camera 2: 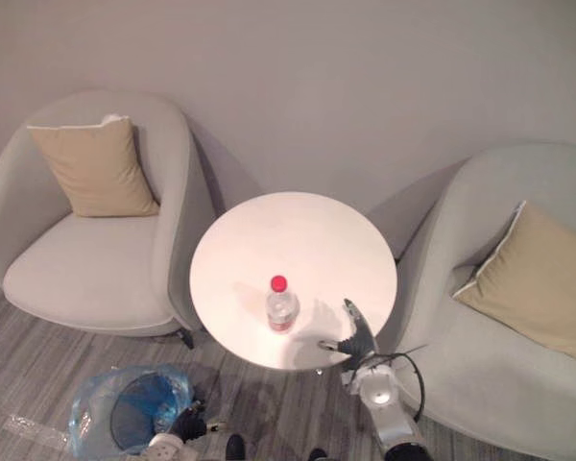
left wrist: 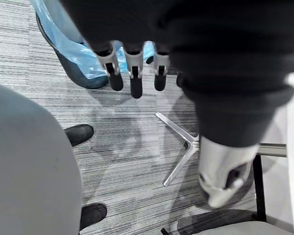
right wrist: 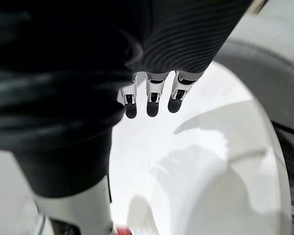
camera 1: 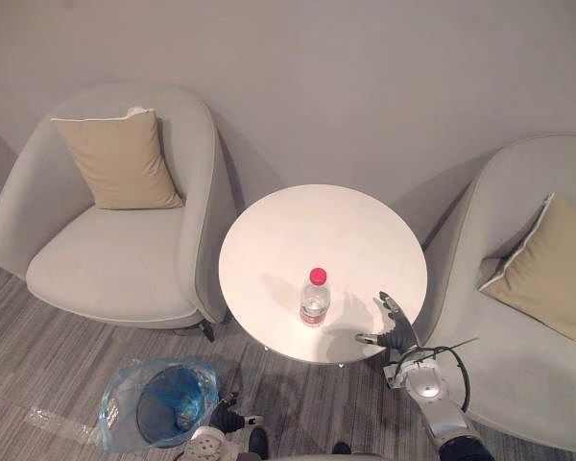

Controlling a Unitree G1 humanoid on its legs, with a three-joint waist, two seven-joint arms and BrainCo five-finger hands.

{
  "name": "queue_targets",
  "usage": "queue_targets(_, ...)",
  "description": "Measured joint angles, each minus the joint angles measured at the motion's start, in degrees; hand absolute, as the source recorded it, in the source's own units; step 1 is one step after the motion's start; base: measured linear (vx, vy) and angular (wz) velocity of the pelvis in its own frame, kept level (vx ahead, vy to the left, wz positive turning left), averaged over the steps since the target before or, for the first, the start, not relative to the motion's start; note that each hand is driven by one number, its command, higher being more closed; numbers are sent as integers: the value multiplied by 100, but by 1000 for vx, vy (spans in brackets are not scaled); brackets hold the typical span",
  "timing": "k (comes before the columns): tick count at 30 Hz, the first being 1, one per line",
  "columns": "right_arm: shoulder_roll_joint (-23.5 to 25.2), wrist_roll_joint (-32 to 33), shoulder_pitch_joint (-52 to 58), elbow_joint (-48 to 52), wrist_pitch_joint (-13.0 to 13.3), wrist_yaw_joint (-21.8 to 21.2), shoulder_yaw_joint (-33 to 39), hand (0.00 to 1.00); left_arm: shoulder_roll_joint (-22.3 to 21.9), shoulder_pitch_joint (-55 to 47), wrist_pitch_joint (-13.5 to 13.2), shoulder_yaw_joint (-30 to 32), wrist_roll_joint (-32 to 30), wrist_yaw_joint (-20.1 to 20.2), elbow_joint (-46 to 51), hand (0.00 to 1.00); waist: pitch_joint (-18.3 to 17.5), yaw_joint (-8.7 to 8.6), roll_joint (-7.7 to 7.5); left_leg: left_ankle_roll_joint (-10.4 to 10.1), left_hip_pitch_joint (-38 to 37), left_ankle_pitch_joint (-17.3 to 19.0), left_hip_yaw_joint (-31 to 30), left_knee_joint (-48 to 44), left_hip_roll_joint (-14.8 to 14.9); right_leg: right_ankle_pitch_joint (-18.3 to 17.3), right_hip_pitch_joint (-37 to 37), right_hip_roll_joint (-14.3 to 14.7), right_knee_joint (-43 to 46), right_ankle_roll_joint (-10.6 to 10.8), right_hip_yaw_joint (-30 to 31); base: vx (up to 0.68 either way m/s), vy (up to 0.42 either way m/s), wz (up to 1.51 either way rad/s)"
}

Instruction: Gather rubbish on tea table into small bin, then transfer packed bag to large trash can.

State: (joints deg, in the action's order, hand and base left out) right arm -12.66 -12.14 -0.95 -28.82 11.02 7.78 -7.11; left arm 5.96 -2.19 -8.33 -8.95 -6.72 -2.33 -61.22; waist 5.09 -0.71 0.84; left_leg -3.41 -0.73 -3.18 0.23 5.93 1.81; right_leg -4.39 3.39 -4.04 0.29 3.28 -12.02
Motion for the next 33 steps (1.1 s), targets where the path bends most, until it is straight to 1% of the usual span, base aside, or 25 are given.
queue_targets(5,-27,-93,-256,-179,-5,42,-169,0,-10,33,-12,0,2,-22,23,0,77,49,54,-3,79,-39,-105,3,-13,-11,-39,-10,28,-13,-95,-31,-3,11)
queue_targets(11,-14,-83,-513,-193,-5,240,-255,0,-13,37,-18,-1,14,-126,113,0,185,77,95,-8,208,-75,-280,14,-35,-50,-83,-23,37,-11,-287,-9,-7,16)
queue_targets(14,118,-37,-727,-202,-8,356,-244,0,-13,88,-21,-1,20,-146,129,0,286,100,105,-12,285,-95,-317,0,-37,-50,-142,-20,47,-12,-320,7,-3,7)
queue_targets(16,205,-2,-851,-203,-8,429,-250,0,-21,92,-23,-1,21,-182,133,0,294,122,112,-12,299,-95,-343,0,-49,-50,-141,-27,46,-12,-326,14,2,7)
queue_targets(20,218,101,-1043,-204,-9,471,-250,0,-21,94,-22,0,61,-240,189,0,349,147,116,-16,379,-108,-410,1,-54,-52,-177,-28,47,-16,-370,-10,3,11)
queue_targets(24,387,214,-1280,-272,-19,475,-289,0,-38,142,-22,-1,135,-246,211,0,466,210,140,-18,393,-116,-418,3,-53,-58,-202,-29,67,-23,-367,-8,0,1)
queue_targets(25,401,216,-1364,-380,-23,477,-347,100,-46,150,-24,-1,136,-248,213,0,469,232,146,-20,412,-119,-421,2,-52,-66,-233,-30,95,-29,-367,0,0,0)
queue_targets(27,401,335,-1479,-474,-33,483,-459,100,-62,156,-27,-1,188,-249,218,0,470,269,146,-22,466,-145,-451,2,-52,-69,-262,-30,102,-29,-431,-13,0,12)
queue_targets(33,535,388,-1802,-718,-89,475,-557,100,-69,161,-26,-1,229,-254,271,0,509,334,148,-27,472,-171,-482,7,-51,-70,-262,-32,139,-30,-467,-20,2,5)
